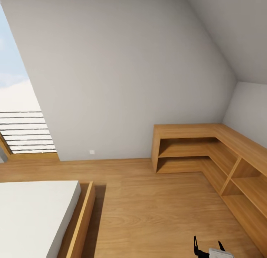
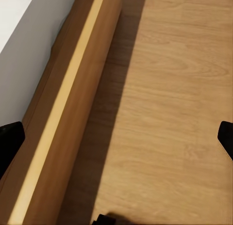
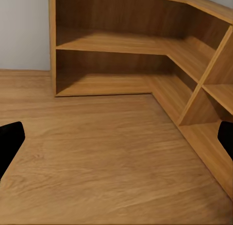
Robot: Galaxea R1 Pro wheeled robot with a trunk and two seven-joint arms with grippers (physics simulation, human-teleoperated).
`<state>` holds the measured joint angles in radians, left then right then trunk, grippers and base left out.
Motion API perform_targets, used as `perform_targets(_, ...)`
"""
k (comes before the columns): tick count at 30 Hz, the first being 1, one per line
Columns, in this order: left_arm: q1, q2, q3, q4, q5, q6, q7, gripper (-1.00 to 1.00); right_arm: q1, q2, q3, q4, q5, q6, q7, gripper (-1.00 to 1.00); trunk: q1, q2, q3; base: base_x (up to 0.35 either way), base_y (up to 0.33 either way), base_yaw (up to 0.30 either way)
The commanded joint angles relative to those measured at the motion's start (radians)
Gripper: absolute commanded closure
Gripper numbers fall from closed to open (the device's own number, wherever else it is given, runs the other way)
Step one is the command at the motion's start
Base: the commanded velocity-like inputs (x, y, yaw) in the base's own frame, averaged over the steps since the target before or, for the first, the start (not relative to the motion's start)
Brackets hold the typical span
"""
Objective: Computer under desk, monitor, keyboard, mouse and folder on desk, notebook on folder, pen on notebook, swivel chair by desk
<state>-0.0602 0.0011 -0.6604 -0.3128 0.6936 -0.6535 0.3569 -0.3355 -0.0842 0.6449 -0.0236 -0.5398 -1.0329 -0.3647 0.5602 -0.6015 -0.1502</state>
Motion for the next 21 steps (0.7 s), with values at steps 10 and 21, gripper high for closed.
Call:
perform_targets(10,-0.001,0.0,-0.008,0.006,0.003,-0.003,0.008,-1.0,0.0,0.0,0.009,-0.001,-0.005,-0.001,-0.004,-1.0,0.001,-0.001,-0.002,0.33,0.0,0.0)
perform_targets(21,-0.001,0.0,-0.008,0.008,0.003,-0.003,0.007,-1.0,0.0,0.0,0.009,-0.001,-0.005,-0.001,-0.001,-1.0,0.001,-0.001,-0.002,0.33,0.0,0.0)
